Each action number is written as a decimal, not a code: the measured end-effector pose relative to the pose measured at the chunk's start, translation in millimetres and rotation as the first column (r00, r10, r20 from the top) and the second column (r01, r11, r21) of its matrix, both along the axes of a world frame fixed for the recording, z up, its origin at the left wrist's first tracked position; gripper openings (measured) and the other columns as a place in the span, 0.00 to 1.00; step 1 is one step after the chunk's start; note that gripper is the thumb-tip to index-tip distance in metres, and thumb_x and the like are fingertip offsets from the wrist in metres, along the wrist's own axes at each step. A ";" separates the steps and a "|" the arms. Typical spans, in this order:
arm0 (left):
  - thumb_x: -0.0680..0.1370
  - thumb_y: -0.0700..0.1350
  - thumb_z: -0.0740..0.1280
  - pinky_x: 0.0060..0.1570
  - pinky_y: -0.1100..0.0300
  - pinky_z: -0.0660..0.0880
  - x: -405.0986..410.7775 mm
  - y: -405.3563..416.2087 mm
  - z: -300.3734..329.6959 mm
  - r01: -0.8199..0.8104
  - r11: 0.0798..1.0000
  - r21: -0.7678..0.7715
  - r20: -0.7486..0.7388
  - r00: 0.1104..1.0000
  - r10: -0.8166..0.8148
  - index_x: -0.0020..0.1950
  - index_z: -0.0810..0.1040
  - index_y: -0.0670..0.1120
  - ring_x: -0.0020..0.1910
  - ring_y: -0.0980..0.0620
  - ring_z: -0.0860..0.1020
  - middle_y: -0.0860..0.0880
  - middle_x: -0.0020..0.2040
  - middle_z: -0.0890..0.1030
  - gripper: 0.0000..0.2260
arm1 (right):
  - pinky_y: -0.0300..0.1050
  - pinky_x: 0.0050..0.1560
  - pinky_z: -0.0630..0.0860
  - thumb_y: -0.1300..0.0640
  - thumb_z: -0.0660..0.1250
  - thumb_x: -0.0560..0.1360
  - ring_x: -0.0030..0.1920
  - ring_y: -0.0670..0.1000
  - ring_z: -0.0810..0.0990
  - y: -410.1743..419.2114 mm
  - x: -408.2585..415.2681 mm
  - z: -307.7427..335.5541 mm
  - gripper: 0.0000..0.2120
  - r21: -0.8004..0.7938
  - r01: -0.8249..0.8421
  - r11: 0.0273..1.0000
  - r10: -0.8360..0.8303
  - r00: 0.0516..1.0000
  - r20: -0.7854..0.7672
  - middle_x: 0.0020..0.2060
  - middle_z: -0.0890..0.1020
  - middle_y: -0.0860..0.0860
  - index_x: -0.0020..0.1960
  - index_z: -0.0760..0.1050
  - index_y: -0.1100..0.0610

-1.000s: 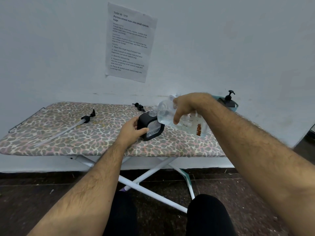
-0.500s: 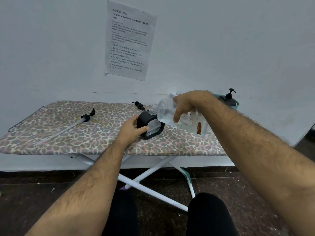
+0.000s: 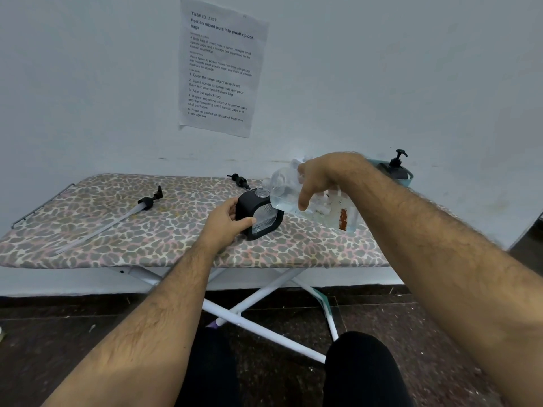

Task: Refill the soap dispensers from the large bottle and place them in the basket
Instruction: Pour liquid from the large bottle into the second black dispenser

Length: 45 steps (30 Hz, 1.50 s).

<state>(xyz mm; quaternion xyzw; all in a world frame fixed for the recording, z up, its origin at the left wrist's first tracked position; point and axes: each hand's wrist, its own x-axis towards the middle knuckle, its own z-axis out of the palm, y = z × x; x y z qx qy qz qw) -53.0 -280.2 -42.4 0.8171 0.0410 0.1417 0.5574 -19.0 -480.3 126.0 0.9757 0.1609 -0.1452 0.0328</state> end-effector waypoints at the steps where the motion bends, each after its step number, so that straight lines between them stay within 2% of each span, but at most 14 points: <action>1: 0.73 0.40 0.74 0.54 0.65 0.72 0.4 0.2 -0.5 0.002 1.000 0.000 0.000 1.000 -0.002 0.70 0.71 0.44 0.56 0.55 0.77 0.51 0.58 0.78 0.26 | 0.58 0.59 0.77 0.46 0.77 0.68 0.52 0.55 0.78 0.0 -0.1 -0.1 0.39 -0.002 -0.001 1.000 0.001 1.000 0.000 0.61 0.79 0.54 0.73 0.64 0.52; 5: 0.73 0.40 0.74 0.56 0.62 0.73 0.7 1.1 -1.8 0.003 1.000 0.004 0.000 1.000 -0.003 0.70 0.71 0.44 0.56 0.54 0.77 0.51 0.58 0.78 0.27 | 0.58 0.59 0.77 0.47 0.77 0.68 0.51 0.55 0.78 -0.2 0.2 -0.7 0.38 -0.001 0.001 1.000 -0.001 1.000 0.002 0.61 0.78 0.53 0.73 0.64 0.52; 15: 0.74 0.41 0.74 0.55 0.64 0.72 0.6 -0.2 -1.2 -0.006 1.000 0.021 0.004 1.000 0.006 0.71 0.70 0.43 0.57 0.55 0.76 0.47 0.63 0.78 0.27 | 0.58 0.59 0.77 0.47 0.77 0.69 0.50 0.55 0.79 0.6 0.9 1.1 0.37 -0.016 -0.002 1.000 0.002 1.000 -0.008 0.56 0.80 0.53 0.72 0.64 0.53; 19: 0.74 0.41 0.74 0.53 0.67 0.71 -0.3 -0.8 -0.4 -0.006 1.000 0.025 0.008 1.000 0.005 0.71 0.70 0.43 0.57 0.55 0.75 0.48 0.62 0.78 0.27 | 0.58 0.57 0.78 0.48 0.77 0.69 0.45 0.55 0.80 2.0 3.0 -0.3 0.37 -0.001 0.004 1.000 -0.004 1.000 -0.026 0.56 0.81 0.55 0.72 0.65 0.54; 22: 0.74 0.40 0.74 0.49 0.71 0.71 -1.1 -1.3 -0.1 0.001 1.000 0.015 0.006 1.000 -0.001 0.70 0.70 0.43 0.57 0.55 0.76 0.52 0.58 0.77 0.26 | 0.58 0.59 0.77 0.48 0.77 0.69 0.39 0.52 0.78 2.1 3.5 0.5 0.35 -0.016 -0.002 1.000 0.002 1.000 -0.015 0.50 0.79 0.53 0.70 0.65 0.54; 27: 0.73 0.40 0.74 0.56 0.64 0.72 0.1 0.4 -0.7 0.009 1.000 0.010 -0.001 1.000 -0.009 0.70 0.71 0.44 0.58 0.54 0.77 0.53 0.57 0.77 0.27 | 0.59 0.58 0.78 0.47 0.78 0.68 0.41 0.54 0.80 1.9 6.1 0.1 0.35 -0.014 -0.003 1.000 0.003 1.000 -0.017 0.50 0.80 0.53 0.70 0.66 0.54; 39: 0.73 0.40 0.74 0.52 0.67 0.72 -0.5 -0.4 1.0 0.004 1.000 0.027 0.001 1.000 -0.004 0.69 0.71 0.44 0.56 0.55 0.76 0.53 0.56 0.77 0.26 | 0.58 0.57 0.78 0.48 0.78 0.68 0.41 0.54 0.81 3.6 7.6 0.6 0.35 -0.026 -0.003 1.000 0.002 1.000 -0.029 0.51 0.82 0.54 0.69 0.66 0.54; 45: 0.73 0.41 0.74 0.56 0.62 0.73 0.3 0.6 0.4 0.004 1.000 0.028 -0.004 1.000 -0.004 0.69 0.72 0.44 0.56 0.54 0.77 0.51 0.58 0.78 0.26 | 0.59 0.58 0.78 0.48 0.78 0.68 0.41 0.54 0.81 3.7 7.7 0.9 0.34 -0.031 -0.003 1.000 0.002 1.000 -0.024 0.51 0.82 0.54 0.69 0.67 0.55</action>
